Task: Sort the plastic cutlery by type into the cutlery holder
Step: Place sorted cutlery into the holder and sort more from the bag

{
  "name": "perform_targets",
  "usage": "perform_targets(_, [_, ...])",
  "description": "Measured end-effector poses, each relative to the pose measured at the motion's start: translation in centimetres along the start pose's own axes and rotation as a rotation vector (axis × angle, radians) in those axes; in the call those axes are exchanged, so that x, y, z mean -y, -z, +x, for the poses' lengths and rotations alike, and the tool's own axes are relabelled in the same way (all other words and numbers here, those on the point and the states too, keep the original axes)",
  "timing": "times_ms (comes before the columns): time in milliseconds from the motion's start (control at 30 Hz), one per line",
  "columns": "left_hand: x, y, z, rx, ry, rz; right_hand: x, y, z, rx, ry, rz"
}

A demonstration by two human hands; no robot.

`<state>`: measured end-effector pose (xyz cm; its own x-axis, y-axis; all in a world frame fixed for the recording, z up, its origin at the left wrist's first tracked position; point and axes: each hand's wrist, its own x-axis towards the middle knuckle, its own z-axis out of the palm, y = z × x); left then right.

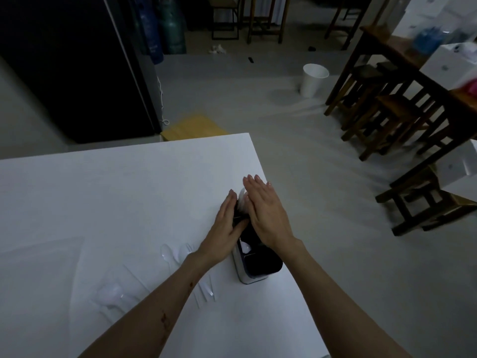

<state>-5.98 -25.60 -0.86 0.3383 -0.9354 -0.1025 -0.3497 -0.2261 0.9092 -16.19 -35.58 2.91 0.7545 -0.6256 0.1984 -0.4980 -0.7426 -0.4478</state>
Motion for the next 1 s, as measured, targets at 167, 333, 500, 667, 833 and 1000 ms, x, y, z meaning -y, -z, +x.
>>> perform_targets(167, [0.2,2.0,-2.0,0.02,-0.016,0.065,1.4,-0.1,-0.1,-0.012,-0.037,-0.176])
perform_targets(333, [2.2,4.4,-6.5,-0.172,0.053,0.134,7.1,-1.7,-0.4,-0.285,0.078,0.034])
perform_targets(500, [8.0,7.0,-13.9,-0.376,0.17,0.149,13.3,-7.5,-3.9,-0.002,0.175,0.188])
perform_targets(667, [13.0,9.6,-21.1,-0.357,0.217,0.313,16.2,-15.1,-7.3,0.308,-0.094,0.175])
perform_targets(833, [15.8,11.4,-24.4,-0.236,0.174,0.401,17.8,-19.0,-9.3,0.397,-0.294,0.059])
perform_targets(1000, [17.1,12.0,-24.6,-0.14,0.132,0.464,18.0,-20.0,-10.1,0.329,-0.345,-0.018])
